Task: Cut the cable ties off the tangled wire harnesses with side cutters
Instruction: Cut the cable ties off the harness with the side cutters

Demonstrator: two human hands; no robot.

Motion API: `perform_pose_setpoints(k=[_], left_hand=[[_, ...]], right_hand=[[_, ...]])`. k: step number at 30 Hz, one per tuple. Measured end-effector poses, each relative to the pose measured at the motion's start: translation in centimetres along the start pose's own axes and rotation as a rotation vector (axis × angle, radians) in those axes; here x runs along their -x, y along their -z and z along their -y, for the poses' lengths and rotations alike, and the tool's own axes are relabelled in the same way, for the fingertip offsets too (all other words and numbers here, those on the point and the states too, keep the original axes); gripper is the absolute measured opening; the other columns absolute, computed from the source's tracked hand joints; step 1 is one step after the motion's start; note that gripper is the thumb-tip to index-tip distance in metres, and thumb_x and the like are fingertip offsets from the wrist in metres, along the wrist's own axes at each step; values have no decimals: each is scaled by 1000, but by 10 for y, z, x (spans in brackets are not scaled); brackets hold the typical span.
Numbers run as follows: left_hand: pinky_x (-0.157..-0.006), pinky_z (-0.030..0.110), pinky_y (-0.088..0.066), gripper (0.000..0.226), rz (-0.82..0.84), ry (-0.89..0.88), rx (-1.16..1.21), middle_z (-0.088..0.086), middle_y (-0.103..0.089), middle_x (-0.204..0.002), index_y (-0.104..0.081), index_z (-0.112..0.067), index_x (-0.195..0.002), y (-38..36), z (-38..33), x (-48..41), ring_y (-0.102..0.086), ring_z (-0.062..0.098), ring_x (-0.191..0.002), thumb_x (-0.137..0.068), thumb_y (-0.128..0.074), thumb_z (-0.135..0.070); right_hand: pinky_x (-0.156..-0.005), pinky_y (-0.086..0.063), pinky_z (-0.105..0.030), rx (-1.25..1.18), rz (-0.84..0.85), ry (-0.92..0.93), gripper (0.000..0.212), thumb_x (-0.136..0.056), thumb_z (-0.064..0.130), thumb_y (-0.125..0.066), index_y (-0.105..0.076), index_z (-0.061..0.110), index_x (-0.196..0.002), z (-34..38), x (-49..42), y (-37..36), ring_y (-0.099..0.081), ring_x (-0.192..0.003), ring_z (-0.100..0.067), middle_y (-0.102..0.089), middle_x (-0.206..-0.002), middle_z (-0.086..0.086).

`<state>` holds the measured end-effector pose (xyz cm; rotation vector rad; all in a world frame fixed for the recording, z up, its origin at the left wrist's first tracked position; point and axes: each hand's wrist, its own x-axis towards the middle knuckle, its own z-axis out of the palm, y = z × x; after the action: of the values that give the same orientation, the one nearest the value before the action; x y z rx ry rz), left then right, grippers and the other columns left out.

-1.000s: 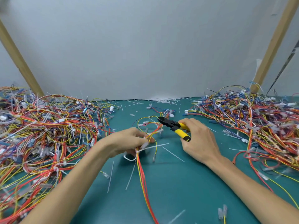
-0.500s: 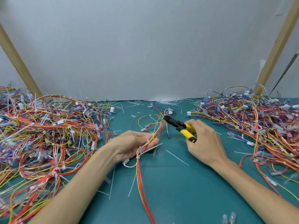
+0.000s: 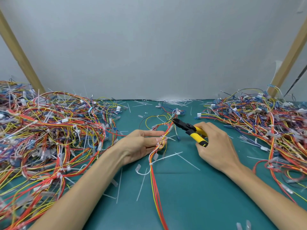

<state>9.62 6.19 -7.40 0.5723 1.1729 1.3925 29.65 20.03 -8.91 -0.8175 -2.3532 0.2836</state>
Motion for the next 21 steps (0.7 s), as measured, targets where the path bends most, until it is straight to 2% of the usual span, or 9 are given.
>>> perform_pose_setpoints(k=[6, 10, 14, 17, 19, 21], left_hand=[[-66, 19, -56, 24, -14, -5, -20, 10, -72, -82, -65, 4, -111, -3, 0, 1, -70, 14, -68, -88, -57, 9], [-60, 16, -54, 21, -69, 0, -41, 10, -73, -81, -65, 8, -108, -7, 0, 0, -71, 12, -65, -88, -61, 5], [-58, 14, -52, 12, -129, -62, -122, 8, -69, -75, -69, 6, -93, -11, 3, -1, -65, 10, -59, -84, -69, -2], [-65, 19, -54, 13, -202, -139, -301, 10, -70, -77, -67, -4, -86, -11, 7, -2, -63, 15, -61, -79, -77, -9], [-67, 22, -54, 15, -212, -223, -508, 8, -72, -76, -64, -10, -87, -10, 8, -2, -63, 16, -62, -81, -77, -13], [-64, 19, -51, 15, -220, -339, -762, 2, -71, -71, -62, -17, -86, -9, 8, -2, -62, 12, -58, -83, -76, -13]], right_hand=[[-60, -36, -30, -6, -6, 9, 37, -72, 11, -66, -58, 32, -101, 0, 1, 1, -48, -77, -21, -53, -82, 8], [-61, -37, -30, 3, -5, 11, 37, -72, 12, -66, -57, 33, -101, 0, 0, 1, -48, -77, -20, -52, -82, 9], [-62, -37, -30, 9, 2, 13, 38, -71, 14, -66, -56, 34, -102, -2, 0, 0, -49, -78, -20, -52, -83, 10], [-63, -41, -31, 8, 15, 14, 38, -72, 15, -66, -56, 34, -103, -2, 0, 1, -50, -78, -20, -52, -83, 9], [-64, -44, -34, -14, 21, 17, 35, -72, 15, -65, -55, 33, -101, 0, 1, 1, -50, -77, -20, -53, -84, 9], [-65, -45, -34, -39, 31, 34, 32, -73, 16, -64, -55, 33, -99, 2, 2, 2, -50, -76, -20, -54, -84, 9]])
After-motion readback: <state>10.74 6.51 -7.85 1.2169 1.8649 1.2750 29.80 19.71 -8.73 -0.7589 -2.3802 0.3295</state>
